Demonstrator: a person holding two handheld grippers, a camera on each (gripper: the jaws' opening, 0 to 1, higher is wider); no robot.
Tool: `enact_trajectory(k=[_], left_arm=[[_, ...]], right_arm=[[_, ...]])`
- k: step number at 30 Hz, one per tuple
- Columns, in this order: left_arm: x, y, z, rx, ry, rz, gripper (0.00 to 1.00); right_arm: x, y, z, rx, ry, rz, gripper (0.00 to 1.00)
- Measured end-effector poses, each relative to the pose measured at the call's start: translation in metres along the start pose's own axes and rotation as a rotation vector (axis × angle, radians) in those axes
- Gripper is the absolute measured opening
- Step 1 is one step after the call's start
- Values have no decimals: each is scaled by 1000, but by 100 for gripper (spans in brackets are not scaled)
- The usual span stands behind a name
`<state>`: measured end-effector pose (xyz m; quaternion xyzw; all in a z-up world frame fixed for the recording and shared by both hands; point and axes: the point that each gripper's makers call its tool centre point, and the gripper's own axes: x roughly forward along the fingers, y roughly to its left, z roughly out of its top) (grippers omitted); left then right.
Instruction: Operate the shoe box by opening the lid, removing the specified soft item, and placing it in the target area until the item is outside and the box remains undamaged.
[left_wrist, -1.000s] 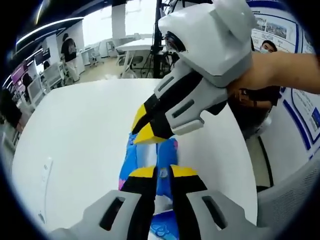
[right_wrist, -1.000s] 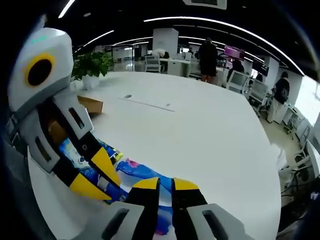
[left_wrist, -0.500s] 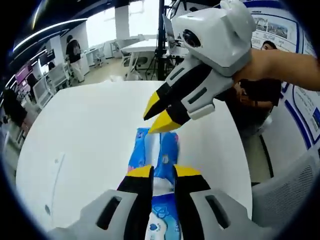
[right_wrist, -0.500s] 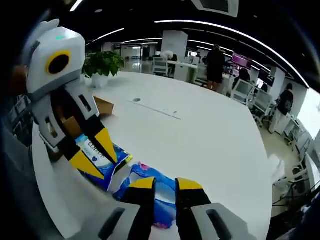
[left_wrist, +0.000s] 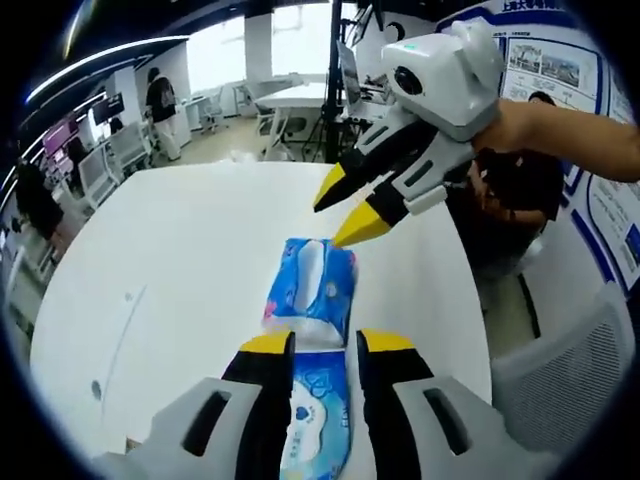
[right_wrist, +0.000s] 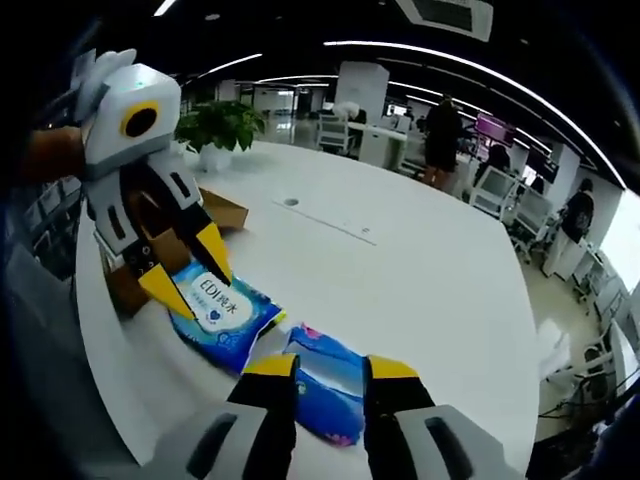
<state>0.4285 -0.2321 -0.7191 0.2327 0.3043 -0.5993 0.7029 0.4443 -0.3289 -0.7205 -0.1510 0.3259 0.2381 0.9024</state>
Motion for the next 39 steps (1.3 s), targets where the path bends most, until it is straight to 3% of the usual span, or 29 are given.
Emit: enact_trajectory(k=[8,17,19,26,39], left_arm=[[-32,4,-15,-8,-21,36,33],[-67,3,-31,-71,-69,66,41],[-78,7,-32,-117,-100,91,42],[-112,12,-41,-149,-139,134,45],[-170,16,-82,-223,-171,241,49]], right_arm=[[-5,25,8,-26,0,41,30],[-12,68,19,-53,0,113,38],[-13,76,23,-65,-2,129,38],[-12,109,42,-118,-14,210,43],[1,159,65,-208,-27,348,45]])
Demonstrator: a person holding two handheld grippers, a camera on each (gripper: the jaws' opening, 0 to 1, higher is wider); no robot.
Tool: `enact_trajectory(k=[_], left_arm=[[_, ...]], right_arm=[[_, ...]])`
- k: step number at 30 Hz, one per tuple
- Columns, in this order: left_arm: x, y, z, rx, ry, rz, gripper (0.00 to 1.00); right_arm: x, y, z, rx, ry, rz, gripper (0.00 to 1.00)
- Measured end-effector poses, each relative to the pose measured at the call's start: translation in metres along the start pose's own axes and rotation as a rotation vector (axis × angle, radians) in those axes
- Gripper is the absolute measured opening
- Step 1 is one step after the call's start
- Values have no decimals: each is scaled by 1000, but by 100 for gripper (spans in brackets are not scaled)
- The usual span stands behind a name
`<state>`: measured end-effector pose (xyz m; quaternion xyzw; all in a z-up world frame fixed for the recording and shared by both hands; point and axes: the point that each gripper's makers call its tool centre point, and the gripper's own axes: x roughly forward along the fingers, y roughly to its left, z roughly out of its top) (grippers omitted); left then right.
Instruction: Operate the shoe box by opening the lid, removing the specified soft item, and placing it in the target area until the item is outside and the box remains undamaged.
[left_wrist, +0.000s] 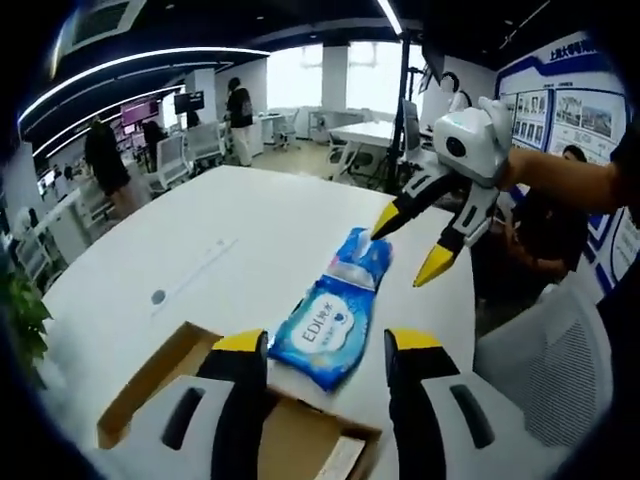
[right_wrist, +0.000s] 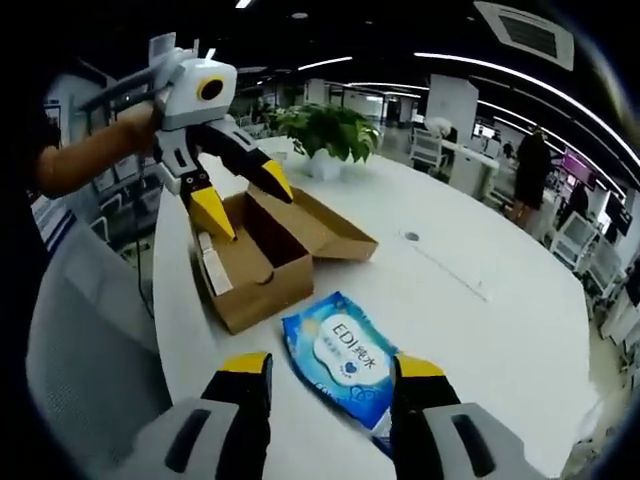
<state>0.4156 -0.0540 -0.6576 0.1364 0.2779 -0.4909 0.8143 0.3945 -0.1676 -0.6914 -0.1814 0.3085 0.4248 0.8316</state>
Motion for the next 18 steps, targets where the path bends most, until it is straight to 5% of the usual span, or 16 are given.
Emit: enact_trajectory(k=[18], left_arm=[[-63,13,-34,-47,-63,134,66]], right_arm=[[41,39,21,-111,18,159,51]])
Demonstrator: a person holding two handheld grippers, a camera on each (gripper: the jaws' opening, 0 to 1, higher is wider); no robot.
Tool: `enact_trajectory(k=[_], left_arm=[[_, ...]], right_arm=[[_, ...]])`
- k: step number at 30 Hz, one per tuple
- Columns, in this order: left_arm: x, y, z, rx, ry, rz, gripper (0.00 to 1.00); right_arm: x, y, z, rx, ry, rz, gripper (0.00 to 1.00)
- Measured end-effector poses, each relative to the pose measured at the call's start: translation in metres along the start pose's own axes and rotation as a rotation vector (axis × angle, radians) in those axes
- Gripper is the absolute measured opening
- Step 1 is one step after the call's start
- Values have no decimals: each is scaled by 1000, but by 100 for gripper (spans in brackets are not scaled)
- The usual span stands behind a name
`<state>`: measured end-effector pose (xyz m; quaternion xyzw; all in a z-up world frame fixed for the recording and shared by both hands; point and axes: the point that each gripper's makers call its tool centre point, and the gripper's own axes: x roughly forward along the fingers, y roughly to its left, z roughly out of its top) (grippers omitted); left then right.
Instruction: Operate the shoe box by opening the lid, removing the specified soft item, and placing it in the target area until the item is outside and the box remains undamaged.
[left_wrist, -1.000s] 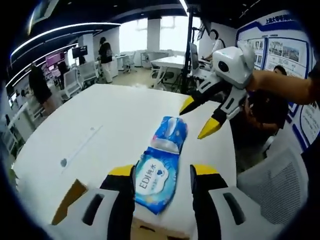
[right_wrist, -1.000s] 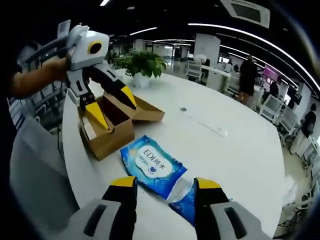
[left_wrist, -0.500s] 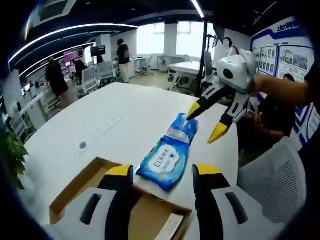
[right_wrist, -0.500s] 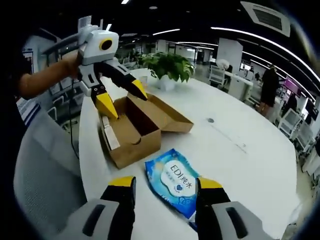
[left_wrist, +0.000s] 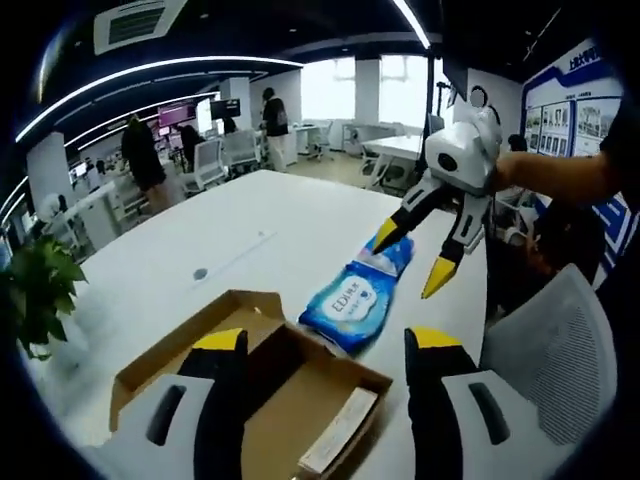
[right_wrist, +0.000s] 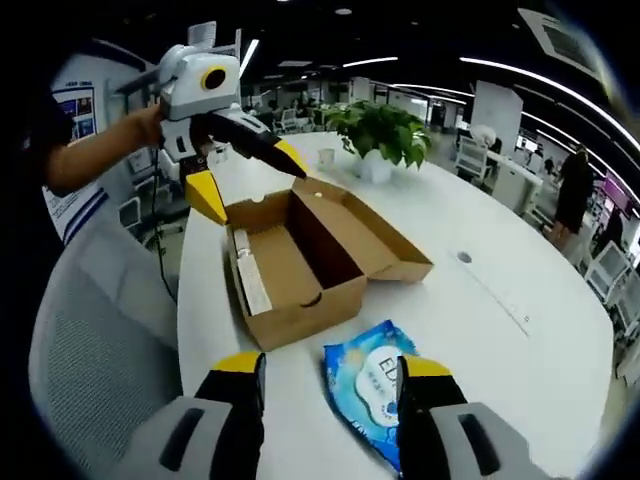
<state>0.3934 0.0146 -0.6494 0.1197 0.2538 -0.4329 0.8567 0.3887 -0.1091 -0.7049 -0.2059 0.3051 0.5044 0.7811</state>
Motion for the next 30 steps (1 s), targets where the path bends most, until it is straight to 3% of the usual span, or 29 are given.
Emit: enact_trajectory(k=[11,21,30], left_arm=[[-34,6,-27,-35,-33,52,76],[-59,5,-41,-45,-91,132,88],[-73,-9,-68,-69,-88,140,96]], right_arm=[[31,13,13,-68,9,65,52],[58,27,23,-111,19,129,53],[80,37,31,-156,34,183,56]])
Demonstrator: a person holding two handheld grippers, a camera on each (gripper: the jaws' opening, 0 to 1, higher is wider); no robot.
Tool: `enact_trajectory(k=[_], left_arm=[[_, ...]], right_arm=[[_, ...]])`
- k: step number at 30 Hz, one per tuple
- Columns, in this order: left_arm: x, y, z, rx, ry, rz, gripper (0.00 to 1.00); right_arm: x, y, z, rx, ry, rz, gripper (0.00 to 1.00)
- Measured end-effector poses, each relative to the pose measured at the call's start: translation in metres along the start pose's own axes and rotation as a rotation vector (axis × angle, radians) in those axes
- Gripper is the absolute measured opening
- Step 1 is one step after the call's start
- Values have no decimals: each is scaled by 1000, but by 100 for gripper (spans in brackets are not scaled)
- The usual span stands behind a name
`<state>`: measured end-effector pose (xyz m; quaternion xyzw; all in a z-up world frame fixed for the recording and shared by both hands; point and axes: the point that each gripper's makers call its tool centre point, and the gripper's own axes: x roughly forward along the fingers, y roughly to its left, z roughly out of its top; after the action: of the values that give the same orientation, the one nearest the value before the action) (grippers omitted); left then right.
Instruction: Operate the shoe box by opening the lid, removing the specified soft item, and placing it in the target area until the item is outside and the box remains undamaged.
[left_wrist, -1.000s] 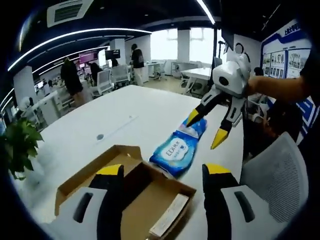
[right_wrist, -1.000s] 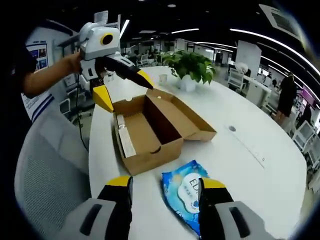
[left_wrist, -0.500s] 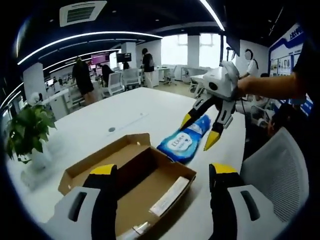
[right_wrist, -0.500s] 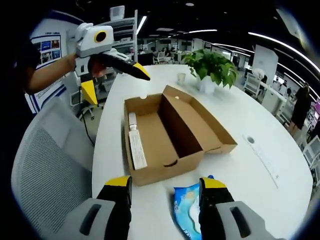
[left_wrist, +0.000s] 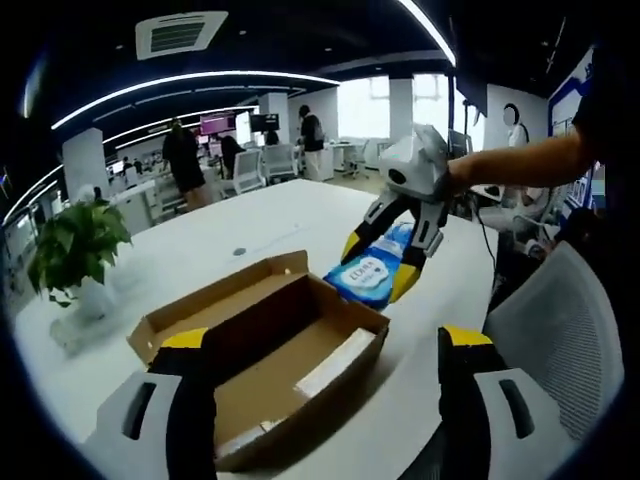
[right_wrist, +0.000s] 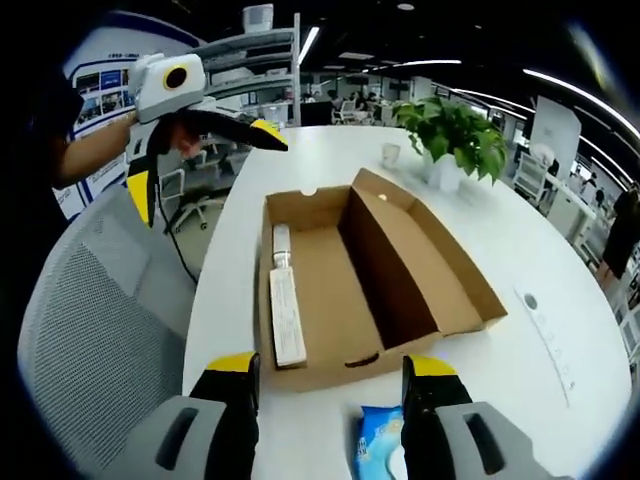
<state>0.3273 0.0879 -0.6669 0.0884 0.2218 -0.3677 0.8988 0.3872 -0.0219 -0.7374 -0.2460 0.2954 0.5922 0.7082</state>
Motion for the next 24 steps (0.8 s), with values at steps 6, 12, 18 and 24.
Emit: enact_trajectory(k=[6,12,18,24], left_arm=[[-11,-7,-23,-29,11,17,99],[-18,-6,-33,-17,14,50,100],[-21,-12,-44,-18,12,62,100],[-22,-19,-55,-19,3,79,100]], right_arm=[[14,1,3,-45,31,26,55],[29,-1,5,-74,55,45,55],[45,1,4,-107,88,76,55],[57,2,1,-124,118,101,54]])
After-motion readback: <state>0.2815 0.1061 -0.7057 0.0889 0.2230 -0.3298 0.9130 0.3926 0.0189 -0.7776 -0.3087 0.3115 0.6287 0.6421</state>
